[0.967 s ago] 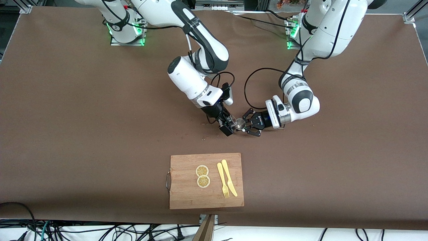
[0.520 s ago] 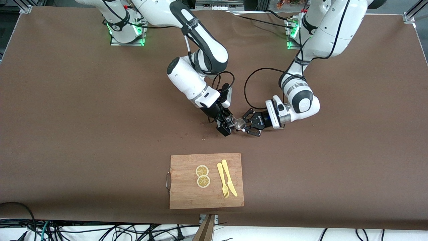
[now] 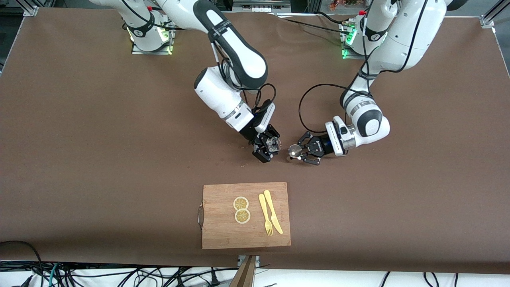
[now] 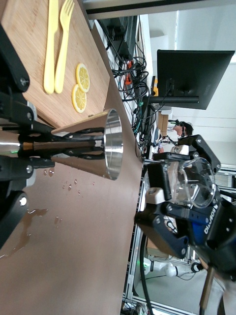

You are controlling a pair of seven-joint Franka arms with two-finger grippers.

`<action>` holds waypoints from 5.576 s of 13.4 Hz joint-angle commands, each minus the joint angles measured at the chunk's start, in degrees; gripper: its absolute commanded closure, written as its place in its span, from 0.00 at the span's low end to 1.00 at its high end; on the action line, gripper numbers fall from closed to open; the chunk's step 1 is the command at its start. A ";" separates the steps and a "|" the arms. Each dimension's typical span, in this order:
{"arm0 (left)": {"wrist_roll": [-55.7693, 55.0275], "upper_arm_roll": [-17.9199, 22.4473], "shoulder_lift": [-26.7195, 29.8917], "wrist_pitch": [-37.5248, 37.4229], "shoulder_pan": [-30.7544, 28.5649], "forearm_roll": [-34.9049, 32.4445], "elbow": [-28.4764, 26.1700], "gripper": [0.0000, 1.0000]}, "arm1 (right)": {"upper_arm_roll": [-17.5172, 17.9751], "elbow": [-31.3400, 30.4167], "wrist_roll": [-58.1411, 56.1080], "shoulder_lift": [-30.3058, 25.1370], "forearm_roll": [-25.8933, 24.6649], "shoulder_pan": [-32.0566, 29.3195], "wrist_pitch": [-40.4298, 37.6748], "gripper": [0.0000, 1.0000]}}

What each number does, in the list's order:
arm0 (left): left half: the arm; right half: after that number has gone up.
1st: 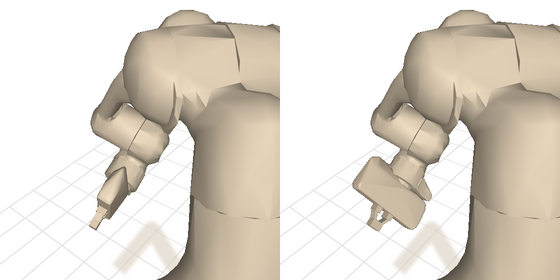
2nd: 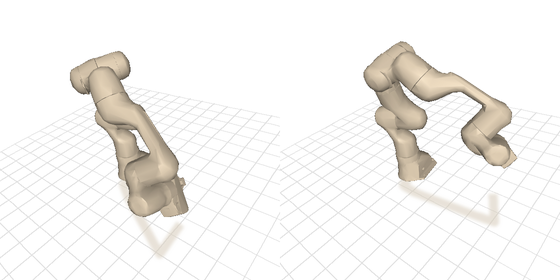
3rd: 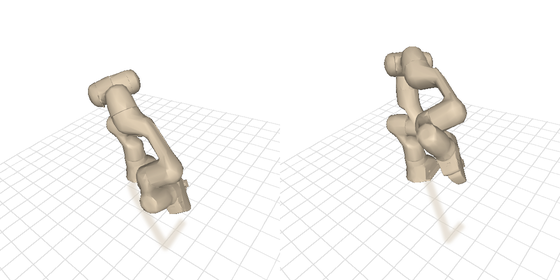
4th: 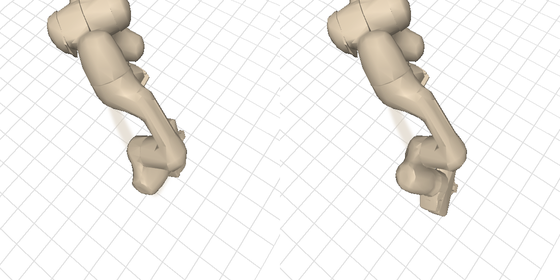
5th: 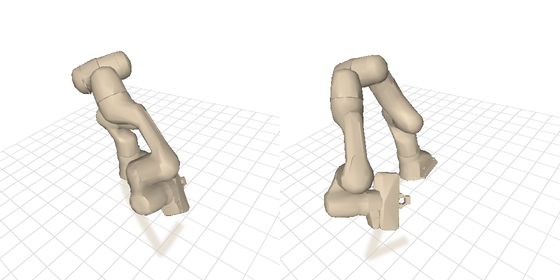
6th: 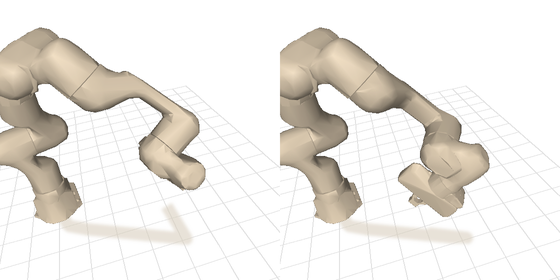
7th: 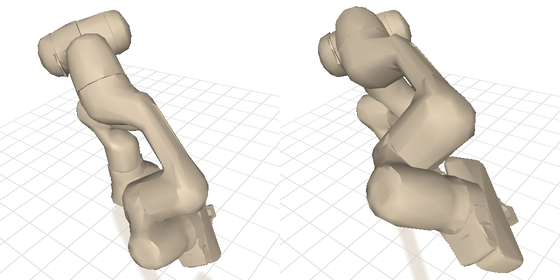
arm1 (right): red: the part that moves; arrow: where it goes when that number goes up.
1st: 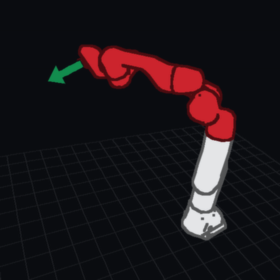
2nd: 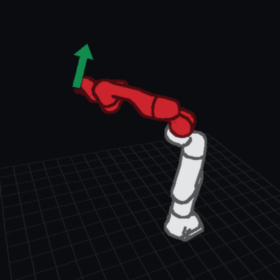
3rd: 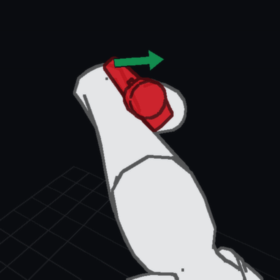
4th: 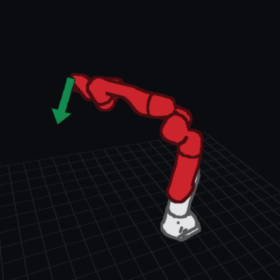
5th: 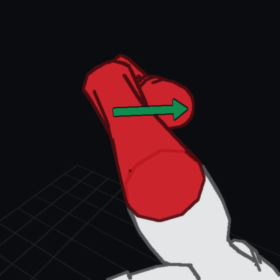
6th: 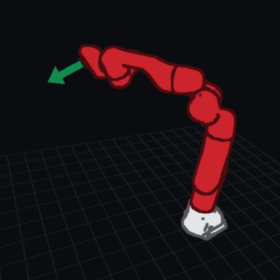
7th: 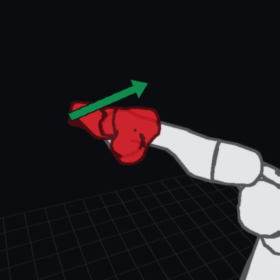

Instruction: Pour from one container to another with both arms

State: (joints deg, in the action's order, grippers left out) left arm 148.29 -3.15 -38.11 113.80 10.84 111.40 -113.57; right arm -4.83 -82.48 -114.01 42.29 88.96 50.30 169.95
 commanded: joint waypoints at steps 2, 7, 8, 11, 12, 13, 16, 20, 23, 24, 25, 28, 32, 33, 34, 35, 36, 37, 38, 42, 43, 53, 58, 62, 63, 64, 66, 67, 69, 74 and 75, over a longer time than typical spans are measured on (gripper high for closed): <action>2.62 -0.37 1.73 -9.61 -8.09 -10.02 -3.42 1.00 | 0.08 -0.58 0.28 -1.86 2.98 -6.42 -12.58 0.97; 5.34 2.43 0.76 -21.49 -17.68 -26.55 -2.89 1.00 | 0.00 -1.72 -2.86 -1.68 2.80 -18.98 -36.22 0.97; 6.22 4.18 0.15 -24.12 -18.48 -29.98 -2.71 1.00 | -0.09 -2.33 -5.06 -1.42 2.80 -21.88 -41.66 0.97; 8.85 9.63 -0.47 -29.06 -20.06 -39.03 -2.36 1.00 | -0.09 -7.33 -14.63 -0.81 2.54 -29.97 -56.09 0.97; 9.65 11.04 -1.08 -30.38 -20.33 -42.11 -1.58 1.00 | -0.09 -9.00 -17.62 -0.54 2.19 -32.52 -59.96 0.97; 10.26 12.62 -1.78 -32.04 -20.59 -44.31 -0.44 1.00 | -0.09 -9.80 -19.91 0.07 1.93 -35.07 -64.09 0.97; 11.14 17.89 -3.89 -36.97 -20.68 -52.13 4.65 1.00 | -0.09 -10.07 -24.23 3.84 -4.47 -42.63 -72.46 0.97; 14.56 20.02 -7.93 -40.49 -23.13 -57.86 10.18 1.00 | -0.09 -10.07 -25.55 6.13 -16.06 -51.60 -75.64 0.96; 18.77 20.02 -10.93 -41.73 -24.81 -61.03 13.10 1.00 | -0.09 -10.07 -32.74 9.91 -18.82 -55.39 -76.78 0.94; 19.66 20.11 -11.63 -42.34 -25.16 -62.43 13.98 1.00 | -0.09 -10.07 -34.68 11.14 -18.82 -55.92 -76.87 0.94; 20.72 20.02 -12.42 -42.78 -25.86 -63.66 15.21 1.00 | -0.09 -10.07 -36.26 12.20 -18.73 -56.27 -76.96 0.94; 22.14 20.11 -13.92 -45.14 -26.04 -63.94 18.63 1.00 | -0.09 -10.07 -37.42 13.70 -18.73 -56.63 -76.87 0.57; 17.75 21.24 -14.62 -45.77 -25.96 -58.94 20.05 1.00 | -0.62 -10.07 -36.98 13.44 -19.78 -58.29 -78.81 0.00; 16.35 22.03 -15.14 -45.33 -25.95 -57.45 20.14 1.00 | -0.71 -9.98 -36.81 13.26 -21.00 -59.17 -78.89 0.00; 14.85 22.83 -15.67 -44.37 -25.95 -54.73 20.14 1.00 | -0.88 -9.90 -36.46 12.74 -22.67 -60.13 -78.90 0.00; 13.79 23.18 -15.94 -42.88 -25.95 -52.45 20.57 1.00 | -1.40 -9.72 -36.37 12.21 -24.43 -61.19 -78.90 0.00; 12.48 23.27 -16.55 -41.83 -25.87 -50.60 21.54 1.00 | -1.76 -9.72 -36.28 11.86 -25.05 -61.98 -79.33 0.00; 10.46 23.71 -17.34 -41.29 -25.69 -48.66 22.33 1.00 | -3.07 -9.72 -36.02 11.16 -25.41 -62.25 -79.42 0.00; 9.05 23.71 -17.87 -40.07 -25.60 -46.47 22.77 1.00 | -4.56 -9.46 -35.06 10.19 -25.58 -62.25 -79.42 0.00; 5.17 23.89 -18.05 -38.30 -25.34 -40.30 22.78 1.00 | -8.35 -9.19 -20.94 1.24 -31.90 -61.90 -79.42 0.00; 5.08 23.89 -18.14 -37.95 -25.43 -39.86 22.69 1.00 | -8.44 -9.10 -16.90 -1.13 -32.70 -61.81 -78.99 0.00; 5.61 26.69 -18.41 -38.91 -25.87 -41.16 22.60 0.00 | -8.27 -9.89 49.06 -27.15 -61.95 -53.38 -78.71 0.00; -1.92 30.91 -10.95 -40.59 -25.87 -50.20 22.60 0.00 | -4.85 -12.62 77.75 -34.63 -77.50 -49.68 -78.28 0.00; -19.82 30.75 0.81 -33.57 -25.43 -62.57 21.72 0.00 | 3.15 -16.30 104.28 -37.70 -89.74 -50.04 -78.02 0.00; -26.58 30.22 4.67 -32.16 -25.25 -66.71 21.37 0.00 | 3.33 -18.31 109.74 -40.50 -90.18 -50.21 -77.49 0.00; -33.43 29.00 8.37 -30.84 -25.16 -69.97 20.50 0.00 | 3.34 -19.55 112.40 -42.44 -90.19 -50.47 -76.18 0.00; -44.26 26.89 14.27 -29.43 -24.90 -76.21 19.36 0.00 | 3.25 -19.48 113.66 -43.86 -90.19 -50.82 -76.08 0.00; -50.40 26.18 17.34 -28.47 -24.12 -79.11 18.39 0.00 | 3.07 -19.65 114.10 -44.65 -90.10 -51.17 -76.26 0.00; -64.28 23.99 23.75 -28.10 -22.53 -85.87 18.03 0.00 | 1.50 -18.43 113.32 -43.70 -89.40 -51.27 -74.42 0.00; -103.66 15.37 40.46 -28.19 -18.59 -100.48 13.03 0.00 | 1.49 -10.35 113.58 -39.92 -89.66 -51.00 -75.11 0.00; -110.34 14.67 42.22 -28.28 -16.66 -102.93 12.59 0.00 | 1.32 -10.07 113.40 -39.91 -89.40 -51.26 -75.64 0.00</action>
State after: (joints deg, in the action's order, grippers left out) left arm 49.31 12.84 -1.91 83.53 -8.76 13.10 -96.26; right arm -3.42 -96.15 -0.99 0.86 -0.46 -0.61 95.86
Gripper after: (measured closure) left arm 0.000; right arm 0.000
